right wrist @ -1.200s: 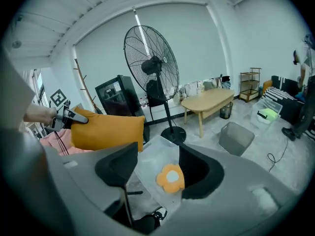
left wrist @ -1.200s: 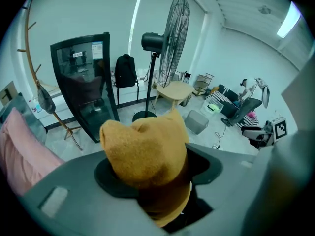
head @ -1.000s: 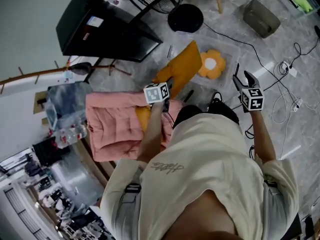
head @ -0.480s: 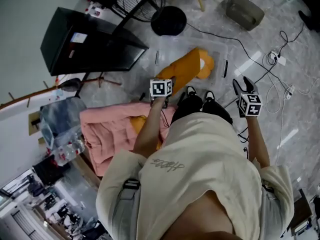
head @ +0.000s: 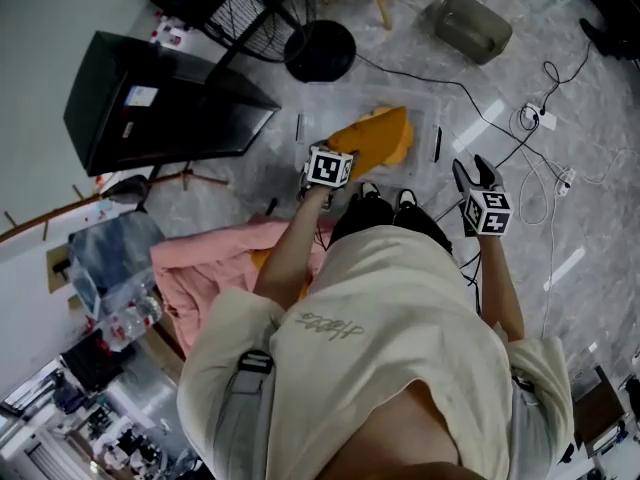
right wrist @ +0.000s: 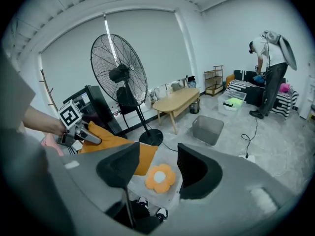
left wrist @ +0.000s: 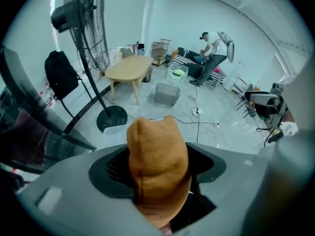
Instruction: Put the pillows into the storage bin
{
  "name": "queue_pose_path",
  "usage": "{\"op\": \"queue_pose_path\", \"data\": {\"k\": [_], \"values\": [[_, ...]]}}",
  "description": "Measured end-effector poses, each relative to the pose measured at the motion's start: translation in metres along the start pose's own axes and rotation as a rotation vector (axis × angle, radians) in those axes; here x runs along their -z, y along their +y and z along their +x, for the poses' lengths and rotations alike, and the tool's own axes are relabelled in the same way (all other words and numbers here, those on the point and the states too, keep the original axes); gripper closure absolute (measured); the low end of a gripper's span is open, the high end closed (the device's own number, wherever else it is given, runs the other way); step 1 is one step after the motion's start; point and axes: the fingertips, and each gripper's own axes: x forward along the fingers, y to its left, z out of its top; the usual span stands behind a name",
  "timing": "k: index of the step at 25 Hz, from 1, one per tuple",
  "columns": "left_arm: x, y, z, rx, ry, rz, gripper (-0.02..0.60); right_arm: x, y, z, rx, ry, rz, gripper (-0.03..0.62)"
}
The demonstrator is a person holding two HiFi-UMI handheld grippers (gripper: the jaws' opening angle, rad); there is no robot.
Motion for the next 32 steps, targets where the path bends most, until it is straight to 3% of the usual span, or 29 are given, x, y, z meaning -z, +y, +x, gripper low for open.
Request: {"op": "queue_pose_path", "data": {"k": [3, 6, 10, 15, 22, 32], "values": [[-0.013, -0.004, 0.009, -0.006, -0.010, 0.090, 0.223, 0.001, -0.005, -0.003, 0.023, 0.006, 0.021, 0.361], [-0.042, -0.002, 0.007, -0.054, -0.080, 0.166, 0.199, 0.004, -0.011, -0.004, 0.034, 0.016, 0.026, 0.361], [-0.050, 0.003, 0.005, -0.073, -0.098, 0.191, 0.178, 0.007, -0.012, -0.003, 0.023, 0.030, 0.025, 0.361], [-0.012, 0.016, -0.007, -0.115, -0.048, 0.096, 0.176, 0.008, -0.004, 0.005, -0.027, 0.036, 0.010, 0.361], [0.042, 0.022, -0.035, -0.193, -0.046, -0.067, 0.178, 0.007, 0.005, 0.015, -0.123, 0.044, -0.049, 0.361], [0.105, 0.011, -0.090, -0.337, -0.125, -0.296, 0.176, 0.040, 0.028, 0.030, -0.311, 0.175, -0.207, 0.361]]}}
